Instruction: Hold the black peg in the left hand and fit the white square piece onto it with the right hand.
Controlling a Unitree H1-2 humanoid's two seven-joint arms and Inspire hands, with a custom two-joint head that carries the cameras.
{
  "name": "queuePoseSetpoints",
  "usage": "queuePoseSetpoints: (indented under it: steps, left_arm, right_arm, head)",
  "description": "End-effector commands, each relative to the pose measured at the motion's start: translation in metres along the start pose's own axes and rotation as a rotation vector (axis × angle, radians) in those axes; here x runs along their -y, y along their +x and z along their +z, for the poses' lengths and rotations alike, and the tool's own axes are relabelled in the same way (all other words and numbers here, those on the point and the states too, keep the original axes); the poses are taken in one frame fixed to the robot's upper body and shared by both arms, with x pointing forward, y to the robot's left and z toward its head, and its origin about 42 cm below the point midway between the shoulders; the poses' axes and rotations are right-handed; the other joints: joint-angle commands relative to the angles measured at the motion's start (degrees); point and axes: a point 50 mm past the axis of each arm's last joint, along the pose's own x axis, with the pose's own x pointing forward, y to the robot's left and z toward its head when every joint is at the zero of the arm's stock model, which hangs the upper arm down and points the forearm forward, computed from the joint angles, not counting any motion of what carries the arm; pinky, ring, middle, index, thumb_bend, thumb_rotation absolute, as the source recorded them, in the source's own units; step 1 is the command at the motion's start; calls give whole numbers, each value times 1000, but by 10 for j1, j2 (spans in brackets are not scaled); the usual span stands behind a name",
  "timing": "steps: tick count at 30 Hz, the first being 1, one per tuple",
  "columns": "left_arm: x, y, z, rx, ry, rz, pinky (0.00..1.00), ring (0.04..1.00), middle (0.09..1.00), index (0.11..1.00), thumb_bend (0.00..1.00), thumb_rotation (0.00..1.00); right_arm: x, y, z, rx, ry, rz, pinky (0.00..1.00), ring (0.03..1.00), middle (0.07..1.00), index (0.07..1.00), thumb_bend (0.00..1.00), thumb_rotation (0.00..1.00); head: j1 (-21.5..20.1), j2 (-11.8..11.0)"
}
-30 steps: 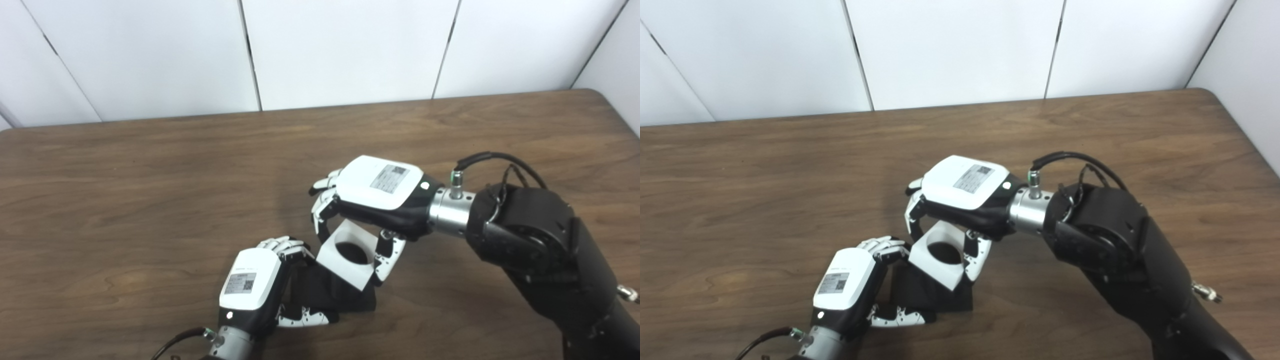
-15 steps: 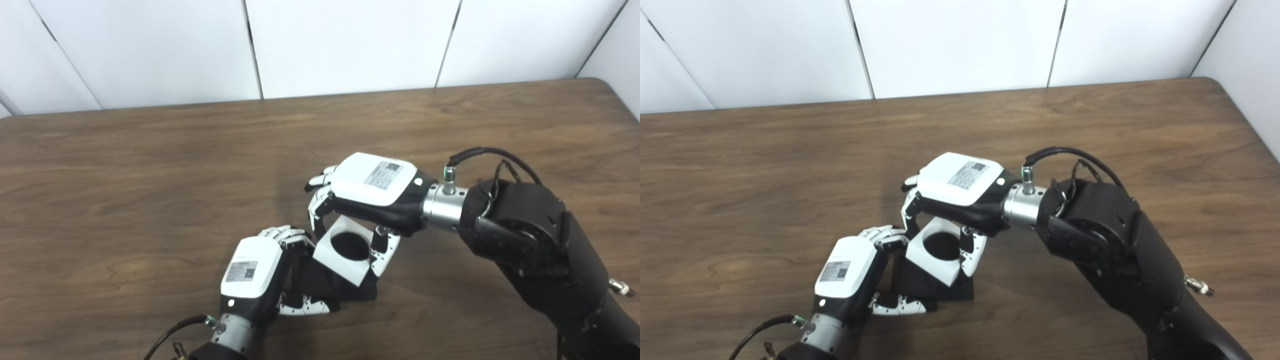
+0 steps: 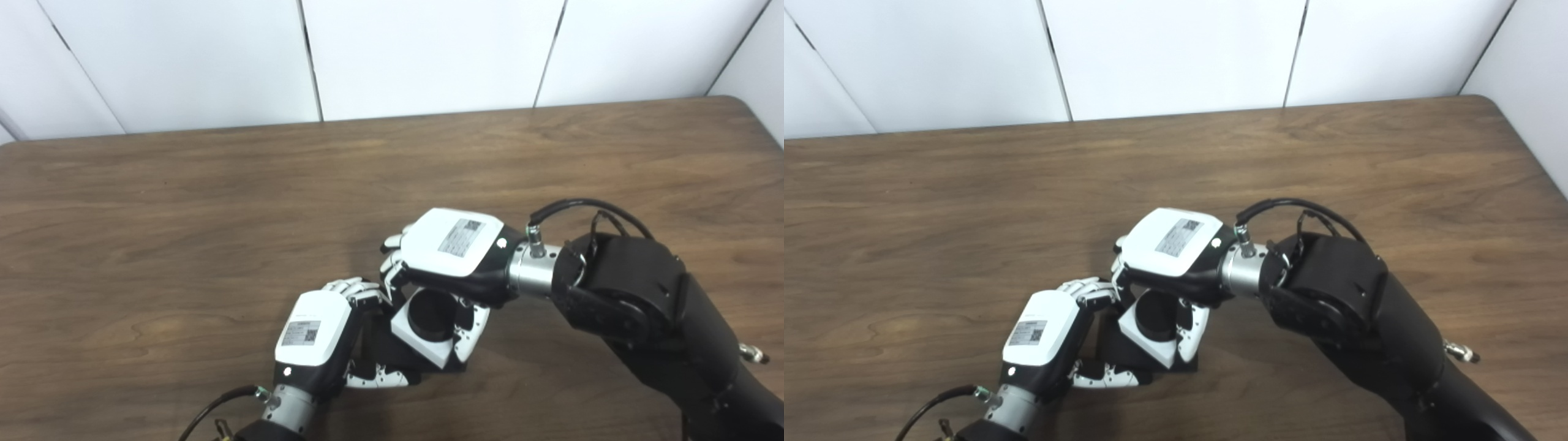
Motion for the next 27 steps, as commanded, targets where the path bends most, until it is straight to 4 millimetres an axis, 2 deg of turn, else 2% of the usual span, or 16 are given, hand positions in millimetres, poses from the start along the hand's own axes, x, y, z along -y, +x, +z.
queuePoseSetpoints:
  steps: [1, 11, 15, 21, 24, 25, 27]
  left_arm:
    - [5, -4, -2, -23, -5, -44, 810, 823, 756, 488, 515, 49]
    - [5, -4, -3, -29, 0, -52, 806, 822, 757, 488, 515, 50]
    - [5, -4, -4, -32, 7, -55, 806, 821, 756, 488, 514, 51]
    - [5, -3, -4, -45, 18, -53, 812, 813, 749, 491, 512, 54]
    - [4, -3, -6, -63, 51, -69, 825, 820, 768, 497, 512, 70]
    - [3, -3, -6, -67, 60, -71, 829, 823, 780, 601, 611, 162]
    - [3, -3, -6, -74, 68, -67, 834, 832, 812, 755, 780, 338]
  right_arm:
    - [12, -4, 2, -5, -60, -47, 878, 927, 824, 697, 993, 390]
    - [14, -5, 0, -20, -25, -67, 928, 959, 831, 729, 962, 511]
    - [18, -6, -4, -40, -11, -100, 947, 977, 867, 796, 972, 564]
    - [23, -10, -8, -73, 2, -119, 969, 983, 899, 850, 971, 605]
    - [24, -12, -11, -87, 22, -140, 957, 976, 893, 857, 979, 591]
    - [24, -13, -12, -92, 27, -143, 956, 975, 892, 858, 979, 589]
    - [24, -14, -14, -100, 36, -151, 956, 972, 888, 851, 981, 584]
  head:
    - [0, 0]
    - [-1, 0]
    - [0, -1]
    - [2, -1]
    - [2, -2]
    - [2, -2]
    - [2, -2]
